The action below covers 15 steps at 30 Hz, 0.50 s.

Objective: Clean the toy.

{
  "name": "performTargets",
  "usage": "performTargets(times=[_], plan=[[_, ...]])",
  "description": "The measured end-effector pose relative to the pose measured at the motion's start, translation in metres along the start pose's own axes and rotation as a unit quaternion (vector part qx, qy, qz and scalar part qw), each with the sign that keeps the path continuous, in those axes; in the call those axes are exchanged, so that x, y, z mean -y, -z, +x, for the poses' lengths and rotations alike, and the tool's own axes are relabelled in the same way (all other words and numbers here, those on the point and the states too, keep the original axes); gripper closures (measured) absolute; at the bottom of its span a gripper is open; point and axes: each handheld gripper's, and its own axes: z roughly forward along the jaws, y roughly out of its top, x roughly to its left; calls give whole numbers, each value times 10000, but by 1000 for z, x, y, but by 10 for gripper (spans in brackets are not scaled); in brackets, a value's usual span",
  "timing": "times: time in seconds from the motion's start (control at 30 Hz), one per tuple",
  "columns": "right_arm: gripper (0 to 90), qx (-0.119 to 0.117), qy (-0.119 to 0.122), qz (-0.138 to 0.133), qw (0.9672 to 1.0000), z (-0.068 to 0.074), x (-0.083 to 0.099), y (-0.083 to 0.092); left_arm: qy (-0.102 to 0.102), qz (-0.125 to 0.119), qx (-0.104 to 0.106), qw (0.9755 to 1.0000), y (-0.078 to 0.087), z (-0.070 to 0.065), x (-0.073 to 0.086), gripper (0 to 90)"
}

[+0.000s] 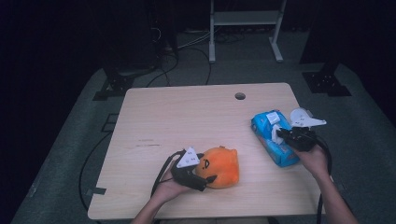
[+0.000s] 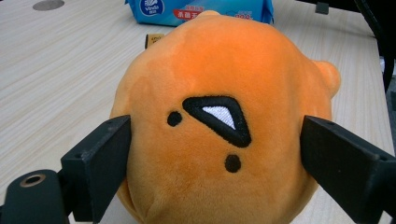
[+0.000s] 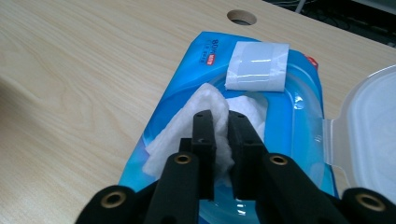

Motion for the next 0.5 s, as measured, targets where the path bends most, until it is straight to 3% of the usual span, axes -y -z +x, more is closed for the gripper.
performTargets(times=[0.13,0.3,0.5], plan=[[833,-36,-45,-18,10000,-1,0,5,7,-14,-5,10000,0,0,0,107],[841,-84,-141,-253,9995,-2,-6,19,-4,-20,-7,10000,-1,-1,1,106],[843,-199,46,-504,9985,7,-17,42,-4,-53,-11,10000,-1,-1,1,103]])
